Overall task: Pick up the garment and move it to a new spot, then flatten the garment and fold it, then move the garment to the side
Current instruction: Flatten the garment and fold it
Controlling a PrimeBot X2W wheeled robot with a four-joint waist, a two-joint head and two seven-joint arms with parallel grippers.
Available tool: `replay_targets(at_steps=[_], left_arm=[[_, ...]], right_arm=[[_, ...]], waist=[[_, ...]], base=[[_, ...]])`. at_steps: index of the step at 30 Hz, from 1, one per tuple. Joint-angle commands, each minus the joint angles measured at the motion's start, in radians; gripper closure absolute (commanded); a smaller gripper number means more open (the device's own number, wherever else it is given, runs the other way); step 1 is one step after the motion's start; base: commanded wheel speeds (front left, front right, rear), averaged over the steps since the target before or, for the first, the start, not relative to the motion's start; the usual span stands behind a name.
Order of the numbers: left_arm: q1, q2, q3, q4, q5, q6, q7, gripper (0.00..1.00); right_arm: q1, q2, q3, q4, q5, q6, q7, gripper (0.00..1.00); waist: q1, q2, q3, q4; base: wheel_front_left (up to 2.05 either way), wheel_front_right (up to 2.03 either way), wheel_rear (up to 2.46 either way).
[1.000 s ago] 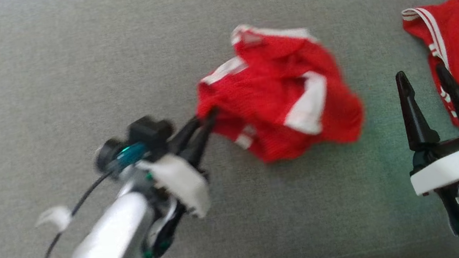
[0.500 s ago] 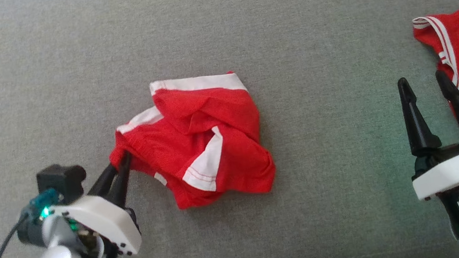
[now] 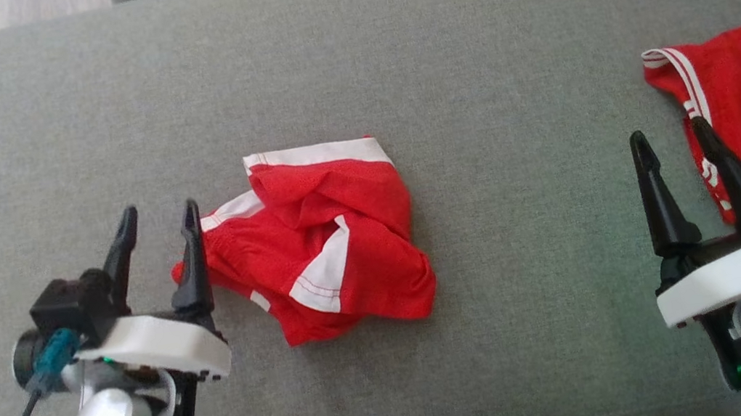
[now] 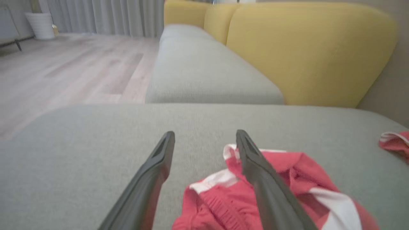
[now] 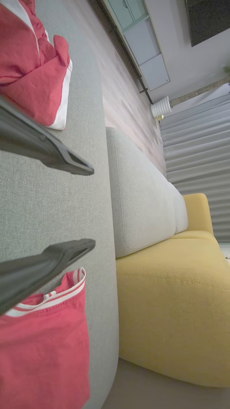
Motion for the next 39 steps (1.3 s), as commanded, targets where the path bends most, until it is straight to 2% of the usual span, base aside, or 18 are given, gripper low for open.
replay_targets(at_steps=[1,7,20,25,28,36,39], left_arm=[[-0.016,0.015,0.061,-0.061,0.032,0.021,-0.017,0.00],[0.033,0.004,0.073,-0.171,0.124,0.058,-0.026,0.00],[0.067,0.003,0.073,-0.198,0.147,0.043,-0.027,0.00],[0.064,-0.001,0.074,-0.195,0.148,0.038,-0.027,0.00],[0.062,-0.003,0.077,-0.195,0.147,0.037,-0.027,0.00],[0.033,-0.019,0.074,-0.187,0.152,0.024,-0.027,0.00],[0.021,-0.030,0.070,-0.181,0.154,0.017,-0.027,0.00]], right_arm=[[-0.004,-0.005,0.028,-0.037,-0.011,0.007,-0.001,0.00],[0.018,-0.005,0.034,-0.040,-0.032,0.007,0.010,0.00],[0.022,-0.005,0.042,-0.040,-0.038,0.007,0.021,0.00],[0.007,-0.005,0.077,-0.035,-0.055,0.007,0.026,0.00],[-0.015,-0.005,0.167,-0.024,-0.074,0.007,0.038,0.00],[-0.124,-0.025,0.577,0.108,-0.081,0.007,0.094,0.00],[-0.169,-0.036,0.658,0.172,-0.075,0.007,0.110,0.00]], waist=[[0.0000,-0.0001,-0.016,0.007],[0.0000,-0.0001,-0.047,0.022],[0.0000,-0.0001,-0.048,0.035],[0.0000,-0.0001,-0.045,0.040],[0.0000,-0.0001,-0.040,0.041],[0.0000,-0.0001,-0.009,0.067],[0.0000,-0.0001,0.004,0.085]], base=[[0.00,0.00,0.00],[0.00,0.00,0.00],[0.00,0.00,0.00],[0.00,0.00,0.00],[0.00,0.00,0.00],[0.00,0.00,0.00],[0.00,0.00,0.00]])
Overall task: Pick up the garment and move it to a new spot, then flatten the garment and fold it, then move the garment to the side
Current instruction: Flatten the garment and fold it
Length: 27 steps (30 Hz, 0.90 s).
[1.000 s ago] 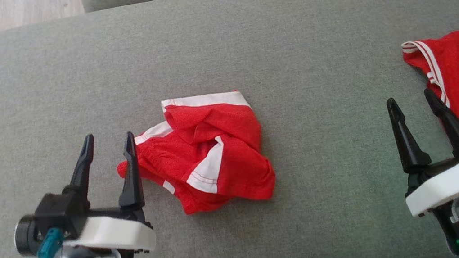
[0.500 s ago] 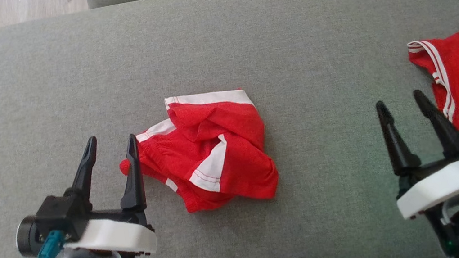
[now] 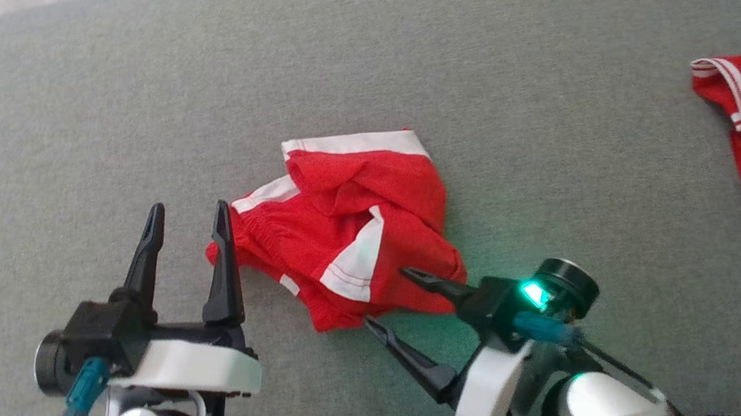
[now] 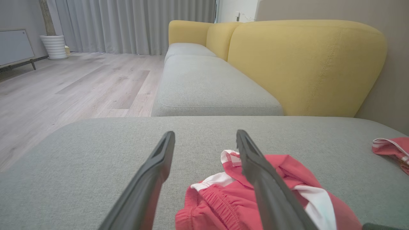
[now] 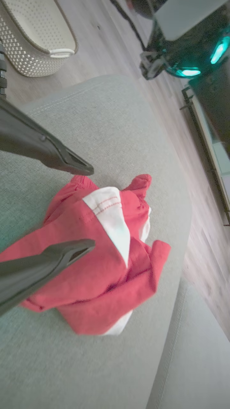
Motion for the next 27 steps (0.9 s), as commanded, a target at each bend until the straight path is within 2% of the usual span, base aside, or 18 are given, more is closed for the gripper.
replay_targets(at_steps=[1,5,9,10,11,12,23,27], left_arm=[[-0.053,0.012,0.043,-0.025,0.011,-0.003,-0.012,0.00],[-0.061,-0.001,0.048,-0.019,0.015,-0.012,-0.012,0.00],[-0.063,-0.015,0.054,-0.012,0.021,-0.022,-0.012,0.00],[-0.063,-0.019,0.055,-0.010,0.023,-0.025,-0.012,0.00],[-0.064,-0.022,0.057,-0.008,0.024,-0.028,-0.012,0.00],[-0.064,-0.026,0.058,-0.006,0.026,-0.031,-0.012,0.00],[-0.051,-0.047,0.079,-0.001,0.049,-0.051,-0.012,0.00],[-0.046,-0.051,0.083,0.002,0.055,-0.058,-0.012,0.00]], right_arm=[[-0.039,0.002,0.027,-0.020,0.002,0.007,0.009,0.00],[-0.093,-0.002,0.066,0.049,-0.009,0.007,0.011,0.00],[-0.131,0.005,0.056,0.121,-0.032,0.007,0.005,0.00],[-0.137,0.009,0.051,0.134,-0.030,0.007,-0.001,0.55],[-0.141,0.013,0.042,0.143,-0.027,0.007,-0.006,0.91],[-0.143,0.017,0.031,0.147,-0.023,0.007,-0.014,1.00],[-0.134,0.034,-0.114,0.061,0.017,0.007,-0.084,1.00],[-0.123,0.036,-0.225,0.024,0.038,0.007,-0.095,1.00]], waist=[[0.0000,-0.0001,0.009,0.011],[0.0000,-0.0001,0.022,0.023],[0.0000,-0.0001,0.030,0.029],[0.0000,-0.0001,0.031,0.031],[0.0000,-0.0001,0.032,0.033],[0.0000,-0.0001,0.032,0.034],[0.0000,-0.0001,0.022,0.017],[0.0000,-0.0001,0.017,0.006]], base=[[0.00,0.00,0.00],[0.00,0.00,0.00],[0.00,0.00,0.00],[0.00,0.00,0.00],[0.00,0.00,0.00],[0.00,0.00,0.00],[0.00,0.00,0.00],[0.00,0.00,0.00]])
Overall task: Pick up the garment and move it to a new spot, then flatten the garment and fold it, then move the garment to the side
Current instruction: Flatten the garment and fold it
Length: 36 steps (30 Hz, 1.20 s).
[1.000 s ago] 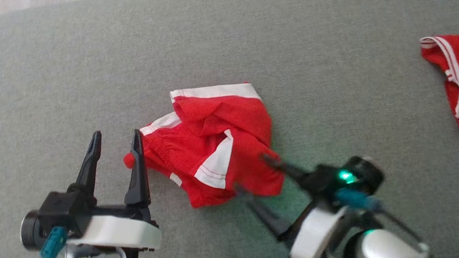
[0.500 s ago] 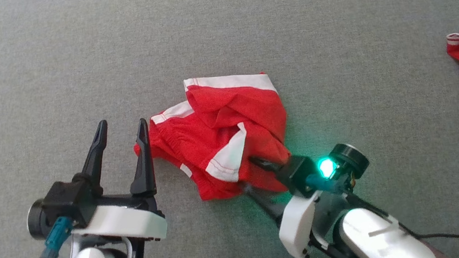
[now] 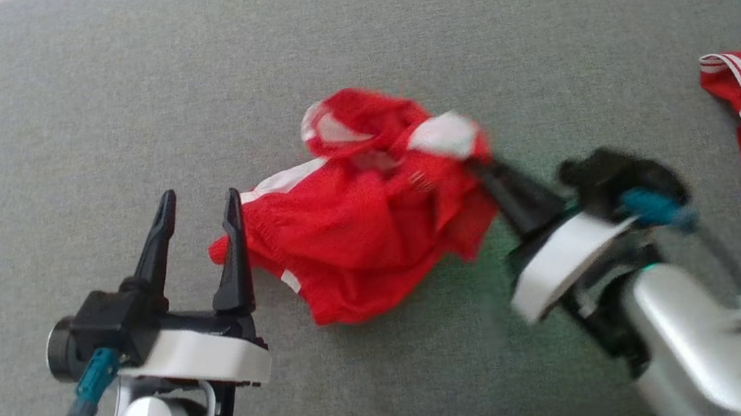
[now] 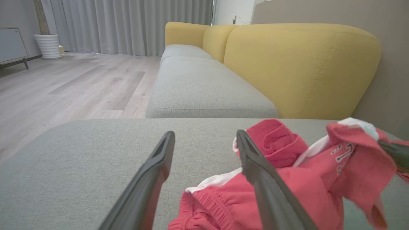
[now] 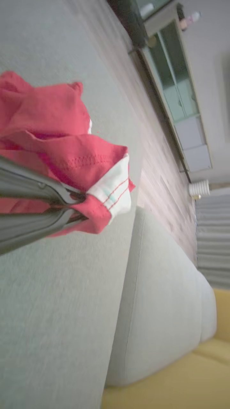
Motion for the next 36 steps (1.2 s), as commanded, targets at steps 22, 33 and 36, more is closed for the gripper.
replay_targets(at_steps=[22,33,36], left_arm=[[-0.022,0.004,0.063,-0.002,0.031,-0.025,-0.012,0.00],[0.022,0.028,0.071,-0.012,0.039,-0.013,-0.012,0.00],[0.034,0.034,0.065,-0.013,0.041,-0.011,-0.007,0.00]], right_arm=[[0.095,0.019,-0.408,0.060,0.178,0.007,-0.116,0.00],[0.178,0.019,-0.313,-0.285,-0.064,0.007,-0.058,0.00],[0.227,0.019,-0.292,-0.311,-0.075,0.007,-0.030,0.00]], waist=[[0.0000,0.0000,-0.002,-0.022],[0.0000,0.0000,-0.059,-0.039],[0.0000,0.0000,-0.077,-0.040]], base=[[0.00,0.00,0.00],[0.00,0.00,0.00],[0.00,0.00,0.00]])
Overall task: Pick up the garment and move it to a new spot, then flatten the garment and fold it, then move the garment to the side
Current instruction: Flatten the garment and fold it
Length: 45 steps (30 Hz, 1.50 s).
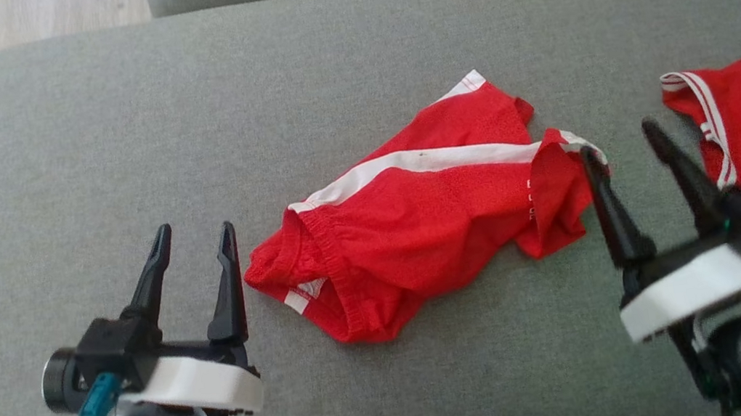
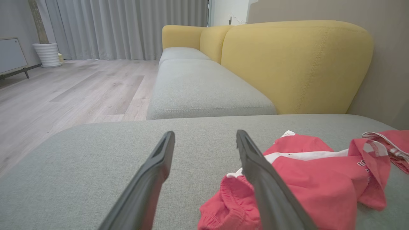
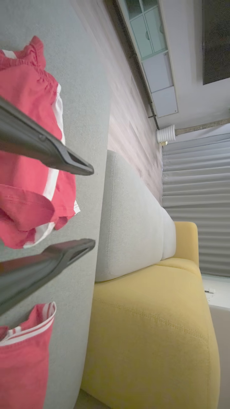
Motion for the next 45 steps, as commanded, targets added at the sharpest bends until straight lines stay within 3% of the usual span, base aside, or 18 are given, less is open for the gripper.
replay_targets(at_steps=[1,26,36,44,45], left_arm=[[-0.020,0.028,0.037,-0.034,0.009,0.005,-0.005,0.00],[-0.004,0.039,0.019,-0.056,0.005,0.024,0.013,0.00],[-0.061,0.014,0.005,-0.047,0.006,0.002,0.004,0.00],[-0.086,-0.006,0.008,-0.026,0.007,-0.013,-0.006,0.00],[-0.088,-0.008,0.009,-0.024,0.007,-0.015,-0.007,0.00]], right_arm=[[0.022,0.001,0.032,-0.051,-0.007,0.007,0.019,0.00],[0.067,0.001,-0.013,-0.055,0.052,0.007,0.031,0.00],[-0.096,0.001,0.055,0.199,0.056,0.007,0.085,0.00],[-0.225,0.001,0.039,0.363,0.019,0.007,0.153,0.00],[-0.234,0.001,0.038,0.369,0.017,0.007,0.152,0.20]], waist=[[0.0000,-0.0001,-0.017,-0.001],[0.0000,-0.0001,-0.025,0.009],[0.0000,-0.0001,0.044,0.052],[0.0000,-0.0001,0.077,0.067],[0.0000,-0.0001,0.079,0.067]], base=[[0.00,0.00,0.00],[0.00,0.00,0.00],[0.00,0.00,0.00],[0.00,0.00,0.00],[0.00,0.00,0.00]])
